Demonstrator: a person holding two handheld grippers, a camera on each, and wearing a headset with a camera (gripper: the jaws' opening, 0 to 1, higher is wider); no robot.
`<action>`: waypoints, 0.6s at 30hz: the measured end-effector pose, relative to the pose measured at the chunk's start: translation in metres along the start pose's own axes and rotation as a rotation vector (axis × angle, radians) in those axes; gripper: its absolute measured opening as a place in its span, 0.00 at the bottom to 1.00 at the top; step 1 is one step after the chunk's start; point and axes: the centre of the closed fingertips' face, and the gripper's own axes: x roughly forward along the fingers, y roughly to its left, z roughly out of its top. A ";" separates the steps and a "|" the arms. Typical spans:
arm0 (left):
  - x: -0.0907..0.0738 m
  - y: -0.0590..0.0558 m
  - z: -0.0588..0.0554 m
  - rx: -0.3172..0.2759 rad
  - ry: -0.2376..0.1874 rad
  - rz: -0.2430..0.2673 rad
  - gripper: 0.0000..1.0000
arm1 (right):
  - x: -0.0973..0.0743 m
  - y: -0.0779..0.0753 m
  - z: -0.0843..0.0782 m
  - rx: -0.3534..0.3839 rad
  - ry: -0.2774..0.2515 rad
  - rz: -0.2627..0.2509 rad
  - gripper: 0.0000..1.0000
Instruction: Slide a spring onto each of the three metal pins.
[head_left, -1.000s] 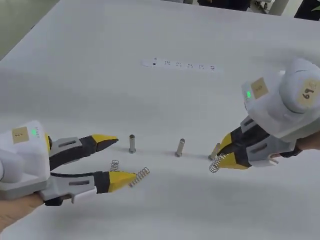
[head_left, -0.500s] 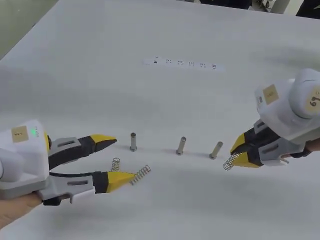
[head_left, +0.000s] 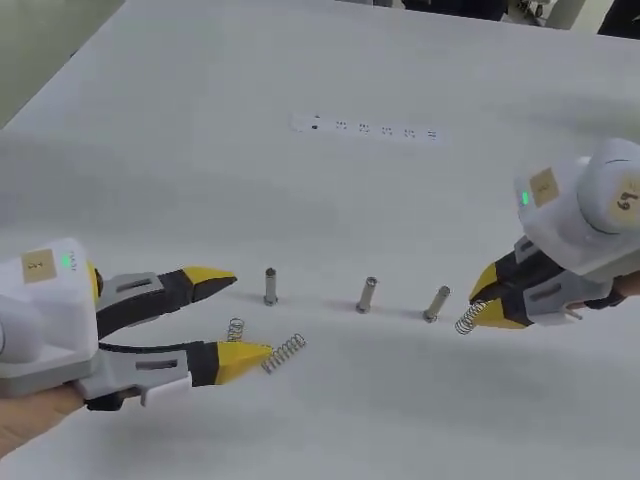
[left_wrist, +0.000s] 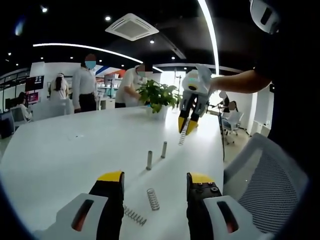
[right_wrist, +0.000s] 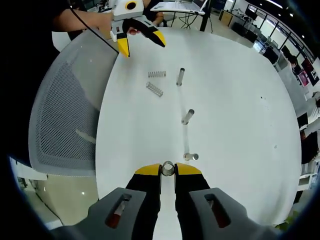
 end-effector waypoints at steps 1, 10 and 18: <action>0.000 0.000 0.000 -0.001 0.001 -0.002 0.44 | 0.000 -0.001 0.000 0.000 0.003 -0.001 0.07; -0.001 -0.001 -0.001 -0.003 0.008 -0.004 0.44 | -0.007 -0.017 0.008 0.002 -0.019 -0.032 0.07; -0.002 -0.002 -0.001 -0.011 0.009 -0.008 0.43 | -0.013 -0.027 0.009 -0.003 -0.017 -0.055 0.07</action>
